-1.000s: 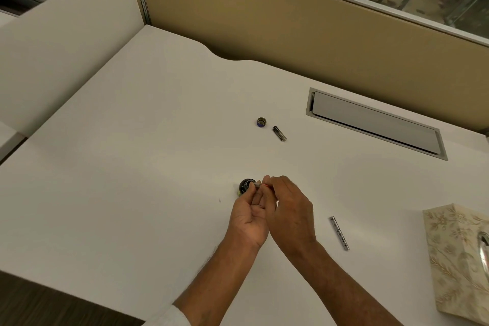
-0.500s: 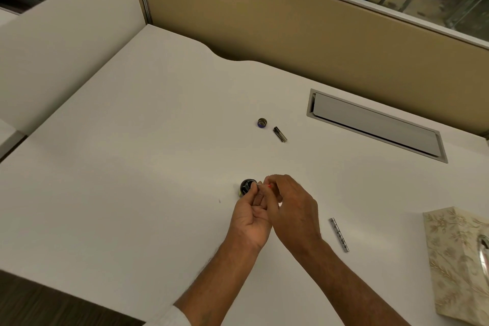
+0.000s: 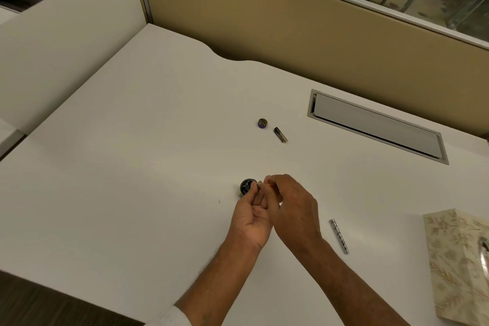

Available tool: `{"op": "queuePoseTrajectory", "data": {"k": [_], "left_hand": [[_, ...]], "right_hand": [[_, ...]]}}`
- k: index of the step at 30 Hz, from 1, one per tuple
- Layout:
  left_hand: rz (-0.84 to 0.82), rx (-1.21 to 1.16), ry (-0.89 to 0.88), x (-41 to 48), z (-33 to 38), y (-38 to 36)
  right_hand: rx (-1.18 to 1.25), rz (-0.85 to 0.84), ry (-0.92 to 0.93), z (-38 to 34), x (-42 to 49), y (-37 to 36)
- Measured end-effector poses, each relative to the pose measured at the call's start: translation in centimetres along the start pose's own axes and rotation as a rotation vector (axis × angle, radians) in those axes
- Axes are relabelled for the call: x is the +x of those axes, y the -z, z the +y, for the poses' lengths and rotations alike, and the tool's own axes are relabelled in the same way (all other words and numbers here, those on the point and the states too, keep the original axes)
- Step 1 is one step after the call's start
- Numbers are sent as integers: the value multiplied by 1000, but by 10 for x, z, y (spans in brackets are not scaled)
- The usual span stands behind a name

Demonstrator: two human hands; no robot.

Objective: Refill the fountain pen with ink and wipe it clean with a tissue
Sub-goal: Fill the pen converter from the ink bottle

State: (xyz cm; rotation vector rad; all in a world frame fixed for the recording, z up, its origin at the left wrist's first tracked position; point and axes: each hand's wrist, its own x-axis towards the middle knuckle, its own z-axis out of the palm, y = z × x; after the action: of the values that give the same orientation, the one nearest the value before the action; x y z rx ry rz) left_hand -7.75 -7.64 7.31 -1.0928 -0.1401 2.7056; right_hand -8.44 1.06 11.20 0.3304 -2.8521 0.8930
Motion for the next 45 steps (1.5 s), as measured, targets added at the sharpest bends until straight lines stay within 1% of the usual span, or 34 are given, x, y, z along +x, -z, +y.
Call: {"op": "queuePoseTrajectory", "data": {"k": [8,14,21,33,40,45], "left_hand": [[7,13,0,1,0,1],[-27,3,3,-1,0,1],[-18,-55,-12,-1,0,-2],[-58,-40,10,2,0,0],[-33,-58,7,1,1,1],[-42,-40,1,-1,0,1]], "right_hand": [[-30,14,2,0,3,-5],[-42,45,-31,1,2,-5],[4,-14,4,4,-2,1],[-50,71,-29,1,5,-5],[18,-16,-15,1,-1,-2],[29,20,-33,1,0,-4]]}}
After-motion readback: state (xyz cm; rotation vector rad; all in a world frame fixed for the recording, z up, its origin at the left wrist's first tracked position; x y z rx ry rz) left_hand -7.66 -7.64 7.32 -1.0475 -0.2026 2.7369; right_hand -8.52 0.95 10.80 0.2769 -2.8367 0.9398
